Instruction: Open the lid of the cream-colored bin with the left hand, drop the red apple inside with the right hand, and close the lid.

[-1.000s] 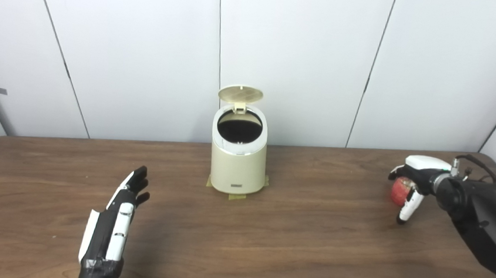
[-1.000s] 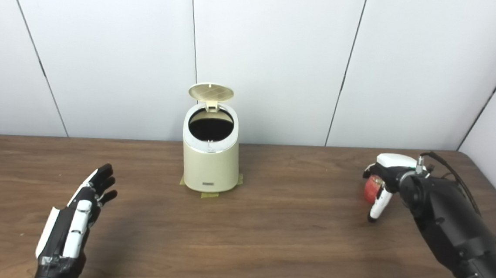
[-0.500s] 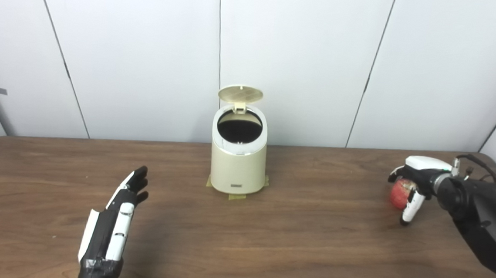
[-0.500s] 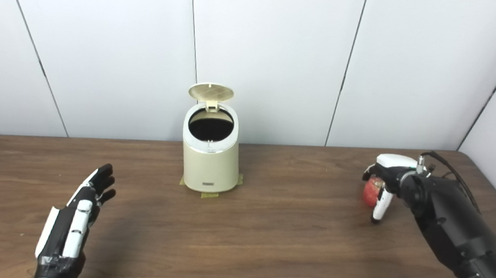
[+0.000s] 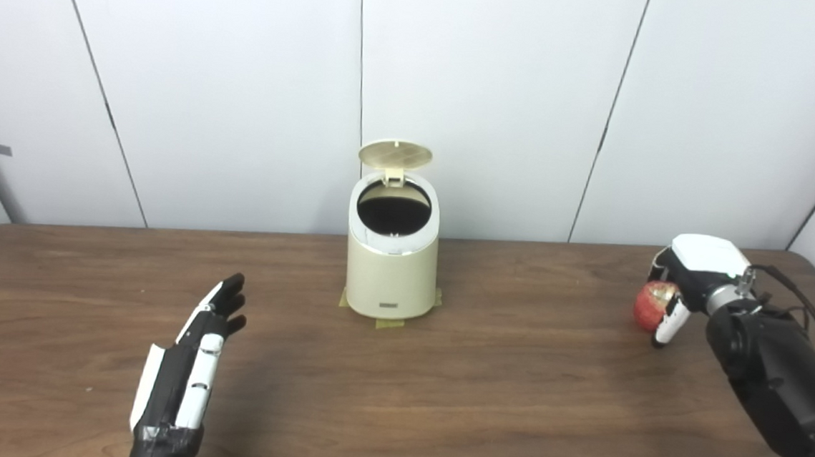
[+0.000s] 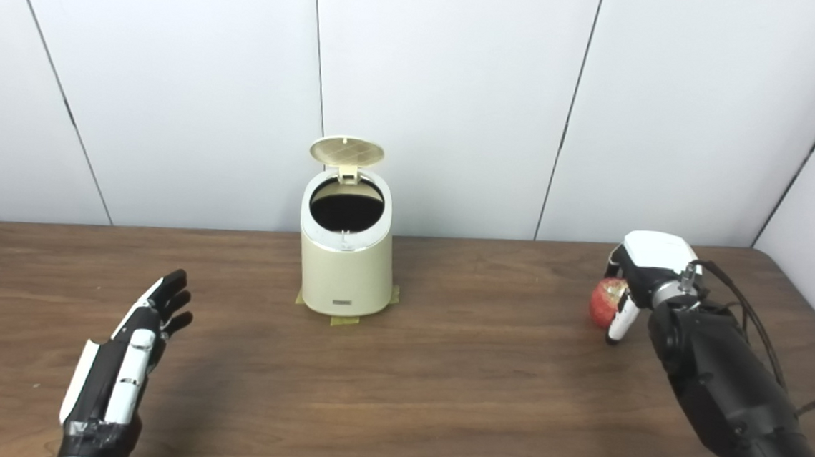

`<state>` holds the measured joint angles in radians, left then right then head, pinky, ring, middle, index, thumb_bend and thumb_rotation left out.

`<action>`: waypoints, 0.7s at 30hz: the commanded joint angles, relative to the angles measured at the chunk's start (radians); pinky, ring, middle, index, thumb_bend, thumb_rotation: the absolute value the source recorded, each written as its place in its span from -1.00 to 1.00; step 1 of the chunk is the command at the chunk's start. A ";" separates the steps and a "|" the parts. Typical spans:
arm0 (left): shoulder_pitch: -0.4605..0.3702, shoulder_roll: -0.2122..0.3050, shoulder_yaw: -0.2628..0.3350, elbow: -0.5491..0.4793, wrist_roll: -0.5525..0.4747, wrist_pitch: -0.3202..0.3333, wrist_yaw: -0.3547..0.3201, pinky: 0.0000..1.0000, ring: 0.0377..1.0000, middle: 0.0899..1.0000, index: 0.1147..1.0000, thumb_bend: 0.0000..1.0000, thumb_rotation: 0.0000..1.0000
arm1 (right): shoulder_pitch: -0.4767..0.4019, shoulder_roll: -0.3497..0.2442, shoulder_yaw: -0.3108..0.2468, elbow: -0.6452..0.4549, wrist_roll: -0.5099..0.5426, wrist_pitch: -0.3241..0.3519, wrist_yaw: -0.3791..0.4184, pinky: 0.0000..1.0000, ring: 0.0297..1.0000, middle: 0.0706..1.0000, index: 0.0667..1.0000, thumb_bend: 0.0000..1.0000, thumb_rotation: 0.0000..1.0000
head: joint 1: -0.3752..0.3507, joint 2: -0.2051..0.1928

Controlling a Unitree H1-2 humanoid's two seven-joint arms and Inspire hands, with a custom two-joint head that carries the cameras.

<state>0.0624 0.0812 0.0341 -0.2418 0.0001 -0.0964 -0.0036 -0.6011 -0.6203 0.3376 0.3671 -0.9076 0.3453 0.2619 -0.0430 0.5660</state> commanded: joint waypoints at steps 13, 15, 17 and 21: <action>-0.006 -0.010 -0.005 0.002 0.013 -0.051 0.006 0.80 0.86 0.88 0.78 -0.30 0.82 | 0.015 0.003 -0.117 -0.479 0.163 -0.143 0.018 -0.34 -0.21 -0.12 -0.09 0.05 -1.00 | -0.003 -0.005; -0.007 -0.010 -0.005 0.007 0.015 -0.053 0.007 0.80 0.86 0.88 0.78 -0.30 0.82 | 0.013 0.017 -0.130 -0.518 0.187 -0.152 0.029 -0.36 -0.24 -0.13 -0.07 0.04 -1.00 | -0.002 -0.006; -0.008 -0.010 -0.007 0.013 0.018 -0.057 0.007 0.79 0.86 0.88 0.78 -0.31 0.81 | 0.001 0.037 -0.134 -0.567 0.199 -0.149 0.049 -0.26 -0.17 -0.05 -0.14 0.04 -1.00 | -0.001 -0.006; -0.009 -0.011 -0.008 0.017 0.022 -0.056 0.009 0.77 0.86 0.88 0.78 -0.31 0.81 | -0.032 0.089 -0.129 -0.658 0.190 -0.121 0.097 -0.14 -0.08 -0.02 -0.21 0.03 -1.00 | 0.000 -0.007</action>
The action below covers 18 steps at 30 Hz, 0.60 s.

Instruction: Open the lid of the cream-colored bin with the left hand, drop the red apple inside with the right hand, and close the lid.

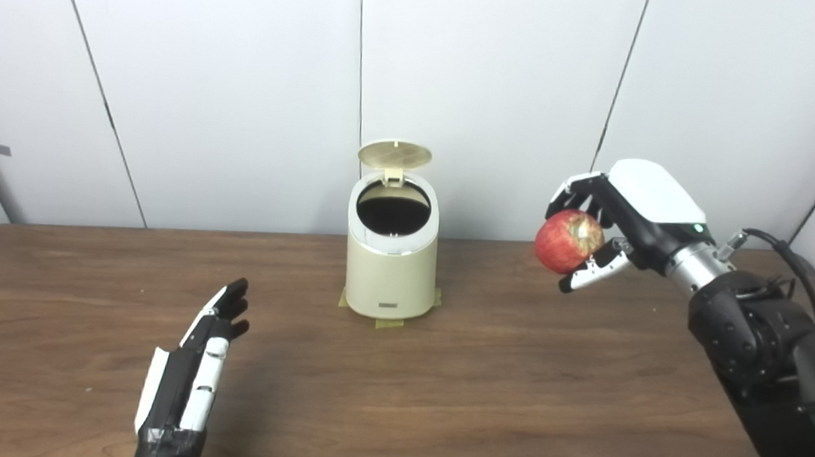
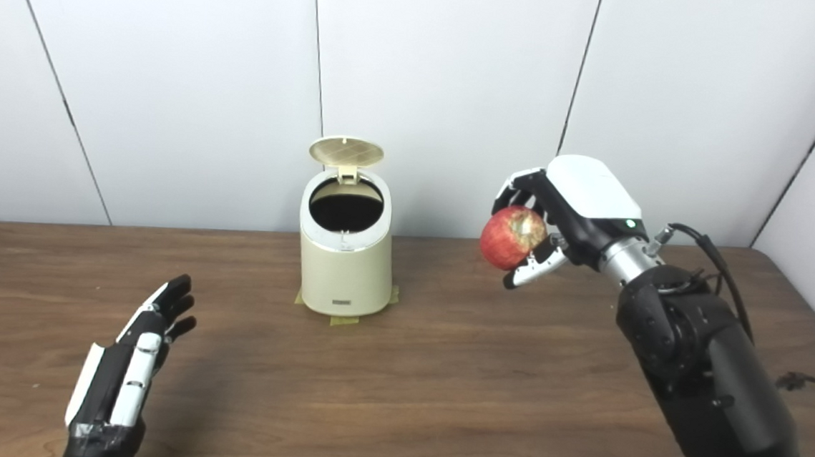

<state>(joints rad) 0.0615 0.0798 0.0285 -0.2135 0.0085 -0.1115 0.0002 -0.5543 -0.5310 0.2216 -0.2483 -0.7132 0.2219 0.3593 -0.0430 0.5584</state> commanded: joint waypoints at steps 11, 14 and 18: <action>-0.015 -0.012 -0.008 0.004 0.033 -0.050 0.008 0.75 0.86 0.88 0.78 -0.36 0.81 | -0.178 0.165 0.055 -0.043 -0.057 0.003 0.040 -0.22 -0.12 -0.05 -0.17 0.04 -1.00 | 0.005 -0.005; -0.014 -0.014 -0.014 0.000 0.047 -0.039 0.009 0.79 0.88 0.90 0.81 -0.37 0.88 | -0.189 0.202 0.070 -0.017 -0.071 -0.026 0.020 -0.27 -0.14 -0.01 -0.17 0.03 -1.00 | 0.008 -0.006; -0.012 -0.019 -0.019 0.000 0.050 -0.029 0.010 0.89 0.92 0.91 0.83 -0.42 0.99 | -0.224 0.238 0.100 0.082 -0.107 -0.111 -0.061 -0.19 -0.17 -0.01 -0.15 0.03 -1.00 | 0.013 -0.006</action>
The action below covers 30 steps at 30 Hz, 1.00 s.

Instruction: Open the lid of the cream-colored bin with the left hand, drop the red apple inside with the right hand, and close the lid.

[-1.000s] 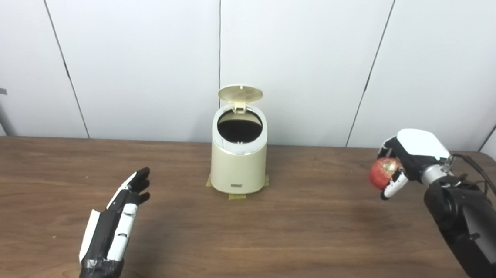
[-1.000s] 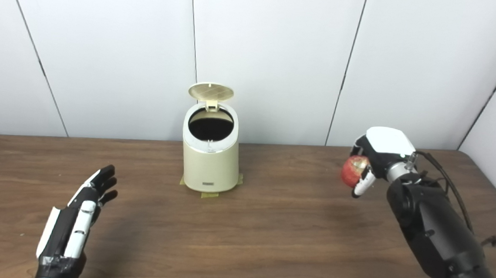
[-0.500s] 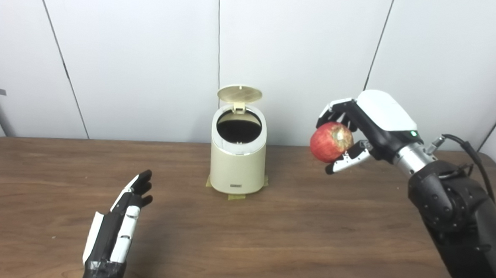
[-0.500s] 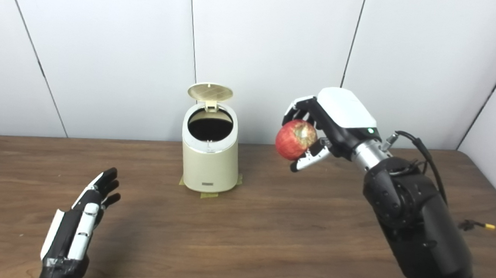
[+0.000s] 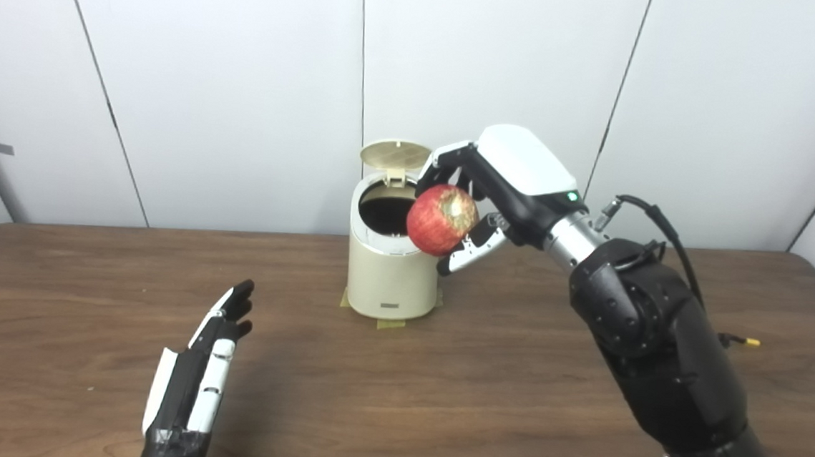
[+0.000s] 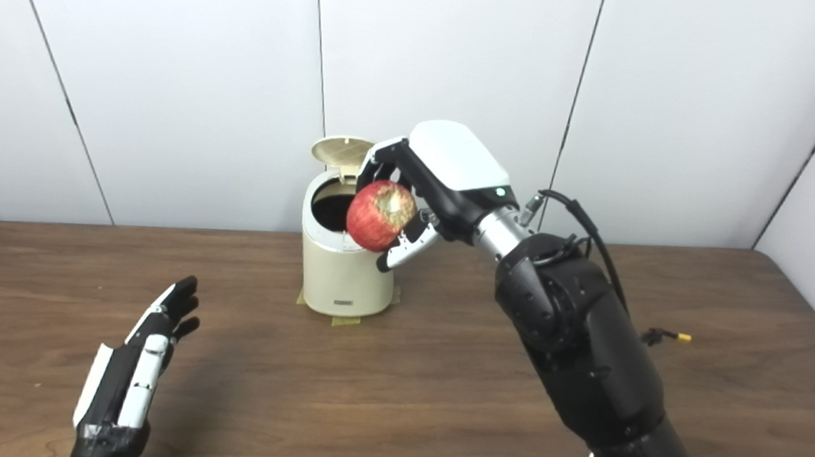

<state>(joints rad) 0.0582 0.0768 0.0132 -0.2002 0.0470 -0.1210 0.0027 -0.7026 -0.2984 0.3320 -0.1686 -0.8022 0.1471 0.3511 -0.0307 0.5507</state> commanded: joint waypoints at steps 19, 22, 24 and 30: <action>-0.005 -0.036 -0.018 -0.026 -0.008 0.000 0.016 0.99 0.99 0.95 0.87 -0.40 1.00 | -0.179 0.106 0.043 0.339 -0.122 -0.154 -0.303 -0.45 -0.25 0.03 -0.12 0.02 -1.00 | 0.016 0.004; -0.004 -0.036 -0.020 -0.024 -0.010 -0.005 0.016 1.00 0.99 0.95 0.87 -0.41 0.99 | -0.183 0.105 0.051 0.374 -0.133 -0.169 -0.339 -0.45 -0.24 0.03 -0.12 0.02 -1.00 | 0.016 0.005; -0.004 -0.036 -0.021 -0.024 -0.004 -0.009 0.018 0.99 0.98 0.95 0.87 -0.41 0.97 | -0.188 0.104 0.058 0.391 -0.142 -0.169 -0.347 -0.45 -0.23 0.04 -0.13 0.02 -1.00 | 0.016 0.005; -0.004 -0.032 -0.025 -0.020 0.004 -0.015 0.018 0.98 0.97 0.94 0.87 -0.43 0.95 | -0.198 0.104 0.066 0.433 -0.163 -0.147 -0.359 -0.45 -0.22 0.01 -0.13 0.03 -1.00 | 0.016 0.007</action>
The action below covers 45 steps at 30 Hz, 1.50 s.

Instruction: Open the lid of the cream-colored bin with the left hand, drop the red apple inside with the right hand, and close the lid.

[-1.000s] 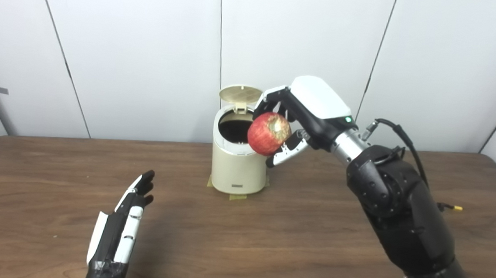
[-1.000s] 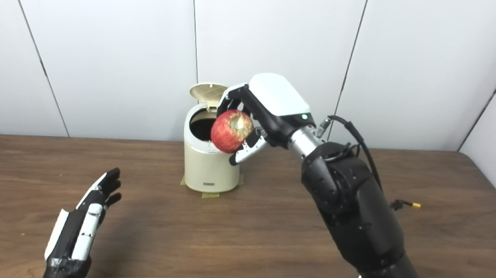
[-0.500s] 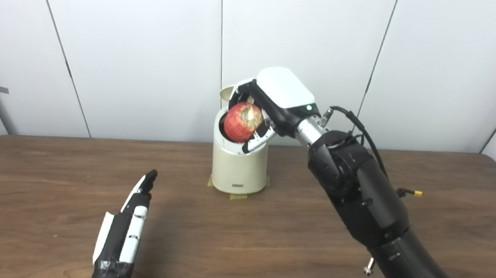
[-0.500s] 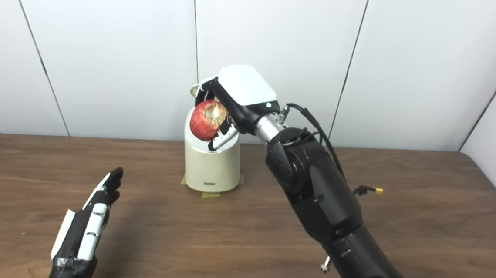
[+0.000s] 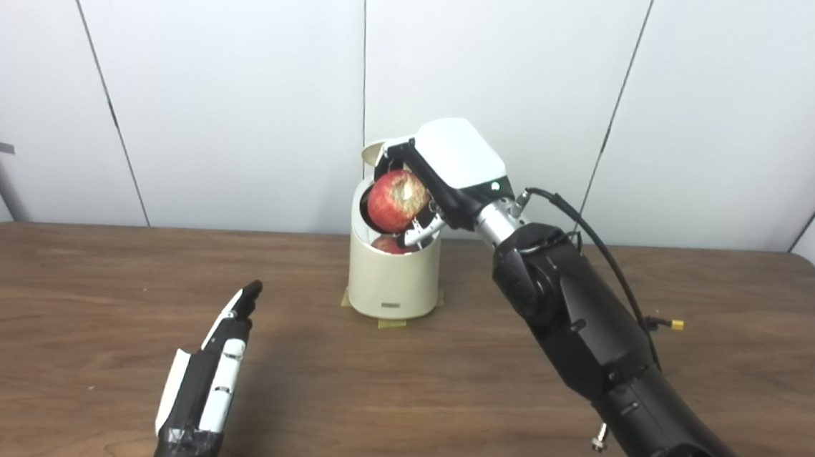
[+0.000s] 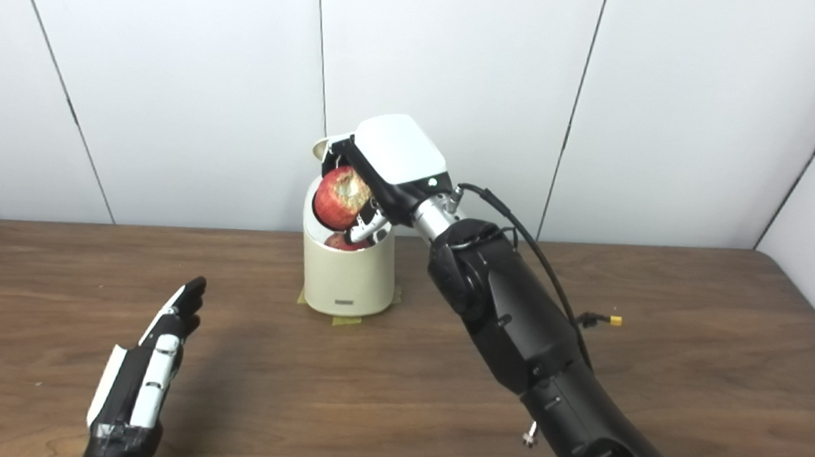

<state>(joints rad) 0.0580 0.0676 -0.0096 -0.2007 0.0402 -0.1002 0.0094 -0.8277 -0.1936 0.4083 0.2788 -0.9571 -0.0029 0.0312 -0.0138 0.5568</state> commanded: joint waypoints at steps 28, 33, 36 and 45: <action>0.002 -0.018 -0.011 -0.041 0.025 -0.013 0.018 0.95 0.96 0.93 0.86 -0.43 0.88 | -0.055 0.008 -0.003 -0.012 -0.033 0.102 -0.027 0.02 0.28 0.49 0.37 0.99 -0.85 | -0.001 0.007; -0.001 -0.017 -0.013 -0.036 0.025 -0.017 0.017 0.96 0.96 0.93 0.87 -0.42 0.88 | -0.053 0.003 -0.004 -0.019 -0.023 0.099 -0.018 0.08 0.33 0.50 0.40 1.00 -0.69 | -0.004 0.005; -0.005 -0.017 -0.015 -0.032 0.030 -0.013 0.018 0.95 0.96 0.93 0.87 -0.40 0.88 | -0.050 0.000 -0.007 -0.021 -0.014 0.097 -0.010 0.08 0.33 0.51 0.39 1.00 -0.68 | -0.003 0.002; -0.009 -0.015 -0.017 -0.026 0.037 -0.020 0.019 0.97 0.97 0.93 0.86 -0.37 0.85 | -0.045 -0.009 -0.008 -0.042 -0.010 0.105 0.012 0.05 0.29 0.48 0.37 1.00 -0.68 | -0.003 0.000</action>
<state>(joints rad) 0.0576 0.0672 -0.0248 -0.2094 0.0721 -0.0956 0.0266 -0.8280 -0.1917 0.4164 0.2761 -0.9651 0.0940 0.0596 -0.0169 0.5553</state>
